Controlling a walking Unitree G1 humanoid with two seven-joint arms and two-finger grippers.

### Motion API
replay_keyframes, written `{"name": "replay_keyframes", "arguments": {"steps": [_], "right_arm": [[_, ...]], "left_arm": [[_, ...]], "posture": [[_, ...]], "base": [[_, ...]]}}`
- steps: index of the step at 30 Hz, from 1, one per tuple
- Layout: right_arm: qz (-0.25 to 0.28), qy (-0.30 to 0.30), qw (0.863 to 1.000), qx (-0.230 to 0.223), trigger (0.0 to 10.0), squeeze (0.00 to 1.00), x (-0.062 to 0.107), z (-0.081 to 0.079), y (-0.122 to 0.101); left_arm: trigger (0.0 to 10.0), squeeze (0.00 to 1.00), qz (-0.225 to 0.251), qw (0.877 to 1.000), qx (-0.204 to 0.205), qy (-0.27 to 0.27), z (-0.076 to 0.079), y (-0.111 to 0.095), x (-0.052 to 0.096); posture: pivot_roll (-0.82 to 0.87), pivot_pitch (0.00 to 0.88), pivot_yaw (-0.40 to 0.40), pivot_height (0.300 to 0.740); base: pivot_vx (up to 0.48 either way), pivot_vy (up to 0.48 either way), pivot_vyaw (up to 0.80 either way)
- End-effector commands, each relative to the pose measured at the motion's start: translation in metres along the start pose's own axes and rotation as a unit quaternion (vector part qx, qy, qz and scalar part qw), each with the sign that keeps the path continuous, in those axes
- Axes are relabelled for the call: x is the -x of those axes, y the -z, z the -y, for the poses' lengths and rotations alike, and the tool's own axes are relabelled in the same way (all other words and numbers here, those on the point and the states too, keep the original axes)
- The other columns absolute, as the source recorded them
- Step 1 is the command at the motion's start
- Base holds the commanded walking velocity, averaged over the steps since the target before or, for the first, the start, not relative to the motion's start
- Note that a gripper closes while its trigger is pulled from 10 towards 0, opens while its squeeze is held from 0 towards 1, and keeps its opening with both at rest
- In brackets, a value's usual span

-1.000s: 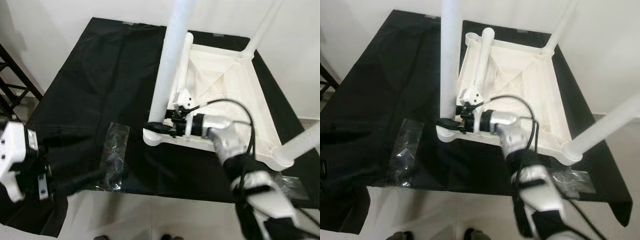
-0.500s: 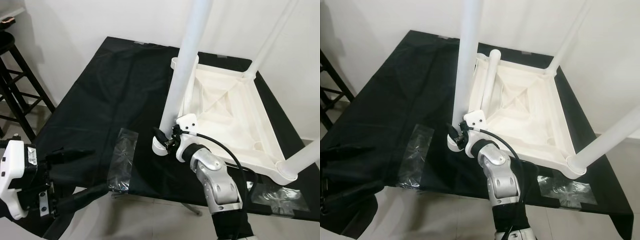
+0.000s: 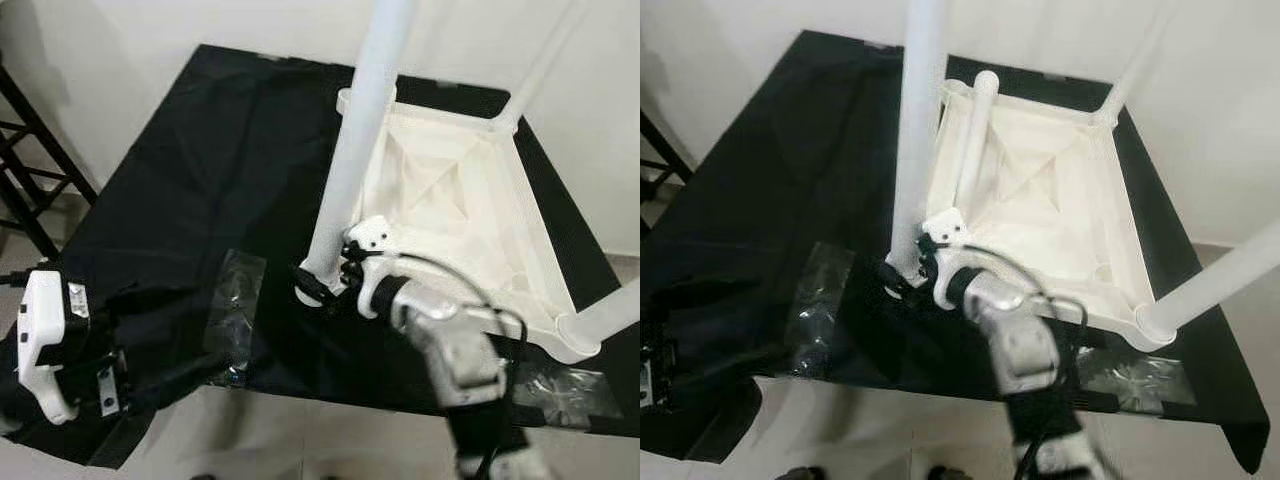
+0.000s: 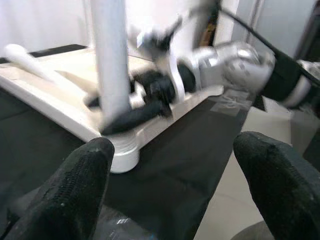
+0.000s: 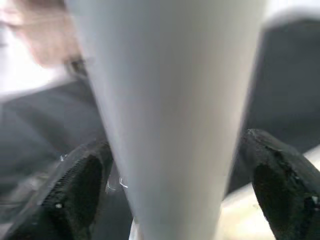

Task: Building children table

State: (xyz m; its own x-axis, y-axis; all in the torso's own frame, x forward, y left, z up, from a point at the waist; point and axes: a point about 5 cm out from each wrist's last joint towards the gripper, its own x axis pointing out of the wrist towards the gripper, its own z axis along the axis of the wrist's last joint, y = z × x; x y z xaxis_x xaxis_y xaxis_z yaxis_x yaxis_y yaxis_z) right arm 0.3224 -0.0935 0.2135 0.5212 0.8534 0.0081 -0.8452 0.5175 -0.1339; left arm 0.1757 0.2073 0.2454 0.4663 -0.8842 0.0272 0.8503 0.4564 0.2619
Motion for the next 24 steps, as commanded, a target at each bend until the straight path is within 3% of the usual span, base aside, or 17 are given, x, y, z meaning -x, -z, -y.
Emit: {"name": "replay_keyframes", "arguments": {"steps": [1,7,8,12,13,14,15,20,24], "right_arm": [[0.014,-0.098,0.995,0.016,10.0,0.0,0.005,0.0,-0.003],[0.004,-0.15,0.989,0.008,10.0,0.0,0.006,0.005,-0.002],[0.003,-0.164,0.986,-0.011,10.0,0.0,-0.001,0.017,0.0],[0.004,-0.166,0.986,-0.013,10.0,0.0,-0.004,0.021,0.0],[0.01,-0.172,0.985,-0.013,3.9,0.0,-0.008,0.025,-0.003],[0.01,-0.172,0.985,-0.013,3.9,0.0,-0.008,0.025,-0.003],[0.019,-0.18,0.983,-0.016,0.0,0.0,-0.012,0.028,-0.009],[0.018,-0.206,0.978,-0.014,0.0,0.0,-0.016,0.034,-0.014],[0.008,-0.219,0.975,-0.015,0.0,0.0,-0.009,0.034,-0.005]], "left_arm": [[10.0,0.0,0.002,1.0,0.0,0.009,0.006,0.002,-0.005],[10.0,0.0,0.005,1.0,0.0,0.009,0.006,0.002,-0.008],[10.0,0.0,0.005,1.0,0.0,0.012,0.008,0.003,-0.009],[10.0,0.0,0.005,1.0,0.001,0.013,0.009,0.003,-0.009],[10.0,0.0,0.004,1.0,0.001,0.014,0.01,0.003,-0.009],[10.0,0.0,0.004,1.0,0.001,0.014,0.01,0.003,-0.009],[10.0,0.0,0.004,1.0,0.0,0.014,0.01,0.002,-0.009],[10.0,0.0,0.001,1.0,-0.001,0.017,0.012,0.0,-0.008],[10.0,0.0,0.0,1.0,-0.001,0.019,0.012,0.0,-0.009]], "posture": [[0.16,0.194,-0.118,0.74],[0.15,0.191,-0.117,0.74],[0.16,0.185,-0.116,0.74],[0.16,0.185,-0.116,0.74],[0.17,0.189,-0.115,0.74],[0.17,0.189,-0.115,0.74],[0.18,0.192,-0.116,0.74],[0.18,0.199,-0.117,0.74],[0.16,0.208,-0.118,0.74]], "base": [[0.0,0.0,0.0],[0.0,0.0,0.0],[0.0,0.0,0.0],[0.0,0.0,0.0],[0.0,0.0,0.0],[0.0,0.0,0.0],[0.0,0.0,0.0],[0.0,0.0,0.0],[0.0,0.0,0.0]]}}
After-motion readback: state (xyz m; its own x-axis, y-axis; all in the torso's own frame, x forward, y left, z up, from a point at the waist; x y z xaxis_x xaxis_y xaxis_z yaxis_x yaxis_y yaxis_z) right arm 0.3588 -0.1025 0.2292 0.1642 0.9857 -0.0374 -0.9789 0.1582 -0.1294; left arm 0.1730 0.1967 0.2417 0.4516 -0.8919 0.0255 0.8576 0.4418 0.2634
